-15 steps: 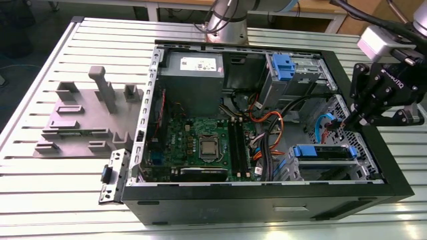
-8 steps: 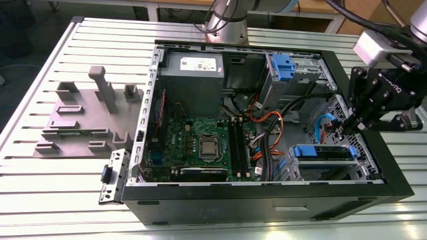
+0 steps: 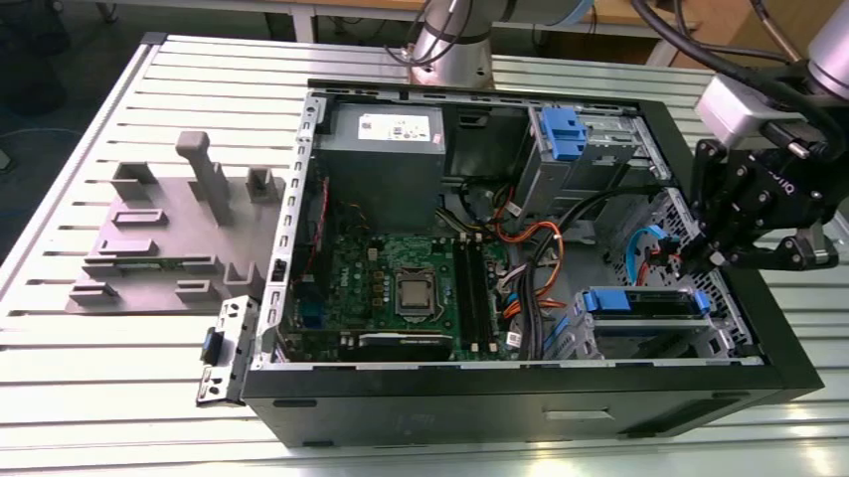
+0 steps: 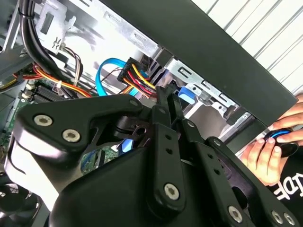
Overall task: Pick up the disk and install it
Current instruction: 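Insert the first disk wire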
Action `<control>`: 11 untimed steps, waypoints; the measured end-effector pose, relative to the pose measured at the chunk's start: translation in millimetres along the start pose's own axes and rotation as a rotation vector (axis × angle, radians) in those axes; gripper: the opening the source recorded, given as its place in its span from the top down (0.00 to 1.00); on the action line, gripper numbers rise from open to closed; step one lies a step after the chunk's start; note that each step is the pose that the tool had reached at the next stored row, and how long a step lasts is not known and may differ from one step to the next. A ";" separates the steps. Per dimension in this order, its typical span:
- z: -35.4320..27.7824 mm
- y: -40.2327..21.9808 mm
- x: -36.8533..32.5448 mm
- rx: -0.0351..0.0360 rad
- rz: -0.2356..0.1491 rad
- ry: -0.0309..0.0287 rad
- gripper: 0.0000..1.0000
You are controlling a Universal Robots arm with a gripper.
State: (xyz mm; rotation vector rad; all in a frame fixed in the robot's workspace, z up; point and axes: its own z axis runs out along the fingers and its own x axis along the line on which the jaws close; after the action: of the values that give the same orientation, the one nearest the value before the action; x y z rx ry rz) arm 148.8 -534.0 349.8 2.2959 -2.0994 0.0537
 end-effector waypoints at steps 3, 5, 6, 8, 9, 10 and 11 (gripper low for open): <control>0.1 5.6 0.2 0.0079 0.000 0.0005 0.83; 0.2 6.7 0.2 0.0092 0.000 0.0005 0.83; 0.2 6.7 0.2 0.0093 0.000 0.0005 0.83; 0.1 6.7 0.1 0.0092 0.000 0.0006 0.83; 0.1 6.8 0.1 0.0093 0.000 0.0006 0.83; 0.1 6.8 0.1 0.0093 0.000 0.0006 0.83; 0.1 6.8 0.1 0.0092 0.000 0.0006 0.83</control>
State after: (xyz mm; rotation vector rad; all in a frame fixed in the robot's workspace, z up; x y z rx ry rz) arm 142.1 -534.7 349.7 2.3011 -2.1029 0.0642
